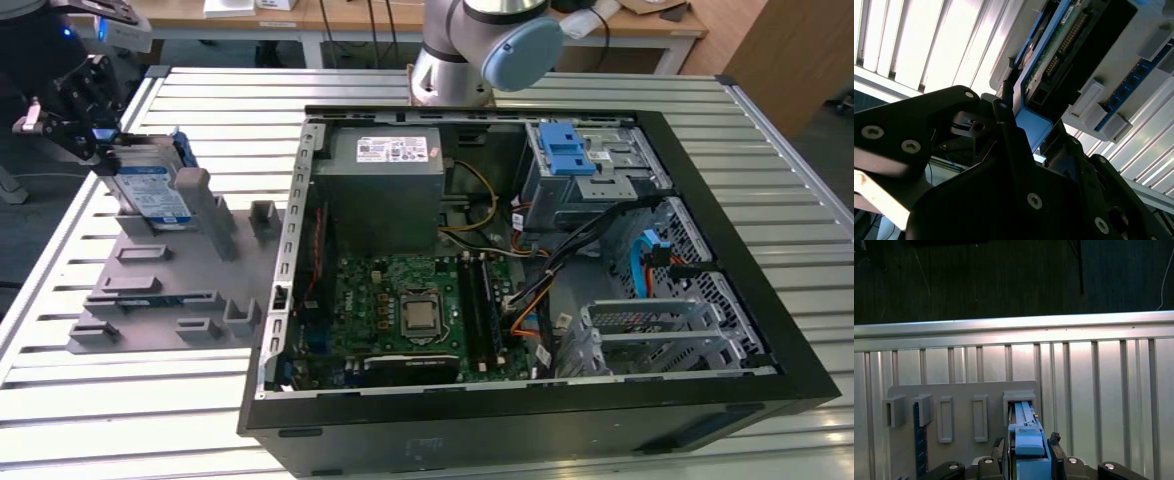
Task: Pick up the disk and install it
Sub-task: 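Pick up the disk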
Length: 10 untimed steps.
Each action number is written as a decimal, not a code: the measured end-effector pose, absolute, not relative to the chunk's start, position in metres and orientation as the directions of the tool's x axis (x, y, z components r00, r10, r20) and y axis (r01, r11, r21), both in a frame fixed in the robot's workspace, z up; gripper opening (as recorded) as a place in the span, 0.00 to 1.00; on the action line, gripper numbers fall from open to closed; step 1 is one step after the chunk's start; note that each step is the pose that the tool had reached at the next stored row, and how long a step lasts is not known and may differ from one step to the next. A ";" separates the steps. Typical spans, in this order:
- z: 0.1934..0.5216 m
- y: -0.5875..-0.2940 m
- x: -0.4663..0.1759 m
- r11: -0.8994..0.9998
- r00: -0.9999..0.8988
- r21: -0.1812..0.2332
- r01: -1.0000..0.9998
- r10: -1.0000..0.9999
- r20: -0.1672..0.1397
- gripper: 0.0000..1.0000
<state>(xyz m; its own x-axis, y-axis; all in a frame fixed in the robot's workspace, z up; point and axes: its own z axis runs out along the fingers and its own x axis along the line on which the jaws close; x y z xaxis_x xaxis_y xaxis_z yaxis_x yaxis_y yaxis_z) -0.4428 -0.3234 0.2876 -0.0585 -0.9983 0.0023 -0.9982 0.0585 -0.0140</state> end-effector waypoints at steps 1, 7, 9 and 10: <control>0.288 -0.323 -0.443 0.059 -0.059 -0.014 -0.998 -0.998 0.002 0.45; 0.288 -0.323 -0.443 0.059 -0.059 -0.014 -0.998 -0.998 0.002 0.37; 0.288 -0.323 -0.443 0.058 -0.059 -0.014 -0.998 -0.998 0.002 0.37; 0.288 -0.323 -0.443 0.059 -0.059 -0.014 -0.998 -0.998 0.002 0.37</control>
